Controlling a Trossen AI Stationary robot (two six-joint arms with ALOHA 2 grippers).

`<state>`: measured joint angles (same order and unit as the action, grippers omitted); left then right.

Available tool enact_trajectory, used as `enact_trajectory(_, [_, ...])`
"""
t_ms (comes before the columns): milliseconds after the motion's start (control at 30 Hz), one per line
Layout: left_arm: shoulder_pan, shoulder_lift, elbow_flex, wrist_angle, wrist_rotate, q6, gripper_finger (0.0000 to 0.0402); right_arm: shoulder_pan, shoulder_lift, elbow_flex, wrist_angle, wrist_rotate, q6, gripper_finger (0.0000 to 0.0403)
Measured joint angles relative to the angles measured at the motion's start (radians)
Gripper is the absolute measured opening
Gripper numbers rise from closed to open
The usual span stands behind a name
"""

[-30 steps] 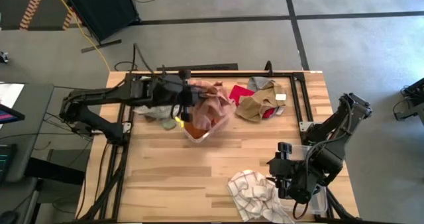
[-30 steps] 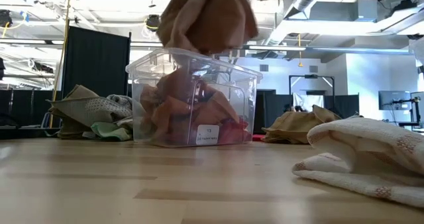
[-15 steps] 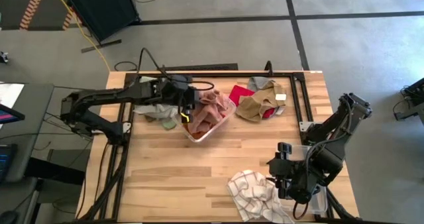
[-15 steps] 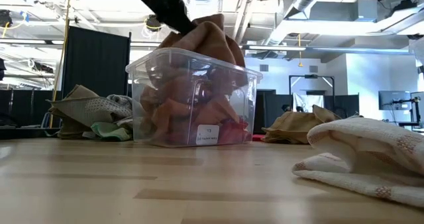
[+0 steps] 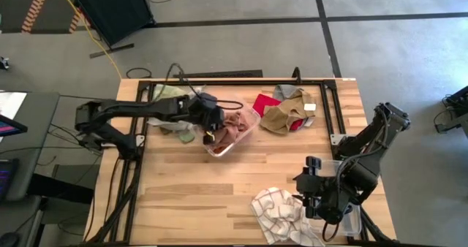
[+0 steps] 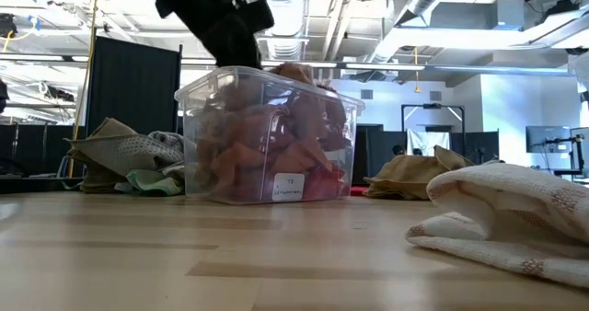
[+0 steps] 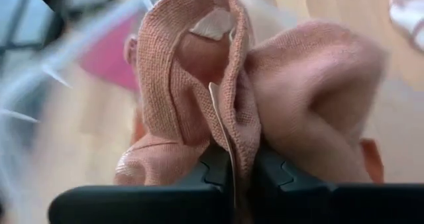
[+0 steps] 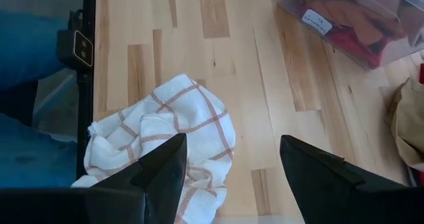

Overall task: Sort towels by color in basket
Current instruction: Put the brown towel into the top transparent bin

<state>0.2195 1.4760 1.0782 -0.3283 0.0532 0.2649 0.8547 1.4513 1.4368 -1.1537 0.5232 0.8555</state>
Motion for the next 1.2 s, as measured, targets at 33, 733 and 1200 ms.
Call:
enact_trajectory(33, [0.000, 0.021, 0.000, -0.002, 0.001, -0.001, 0.0025, 0.000, 0.000, 0.000, 0.001, 0.001, 0.000, 0.0270])
enact_trajectory(733, [0.048, 0.114, -0.001, -0.071, 0.103, -0.010, 0.0079, -0.052, 0.036, -0.002, 0.115, -0.033, -0.116, 0.0270])
enact_trajectory(1200, [0.005, -0.131, -0.004, -0.062, 0.108, -0.052, 0.0240, -0.206, 0.248, -0.002, 0.223, -0.456, -0.246, 0.0270])
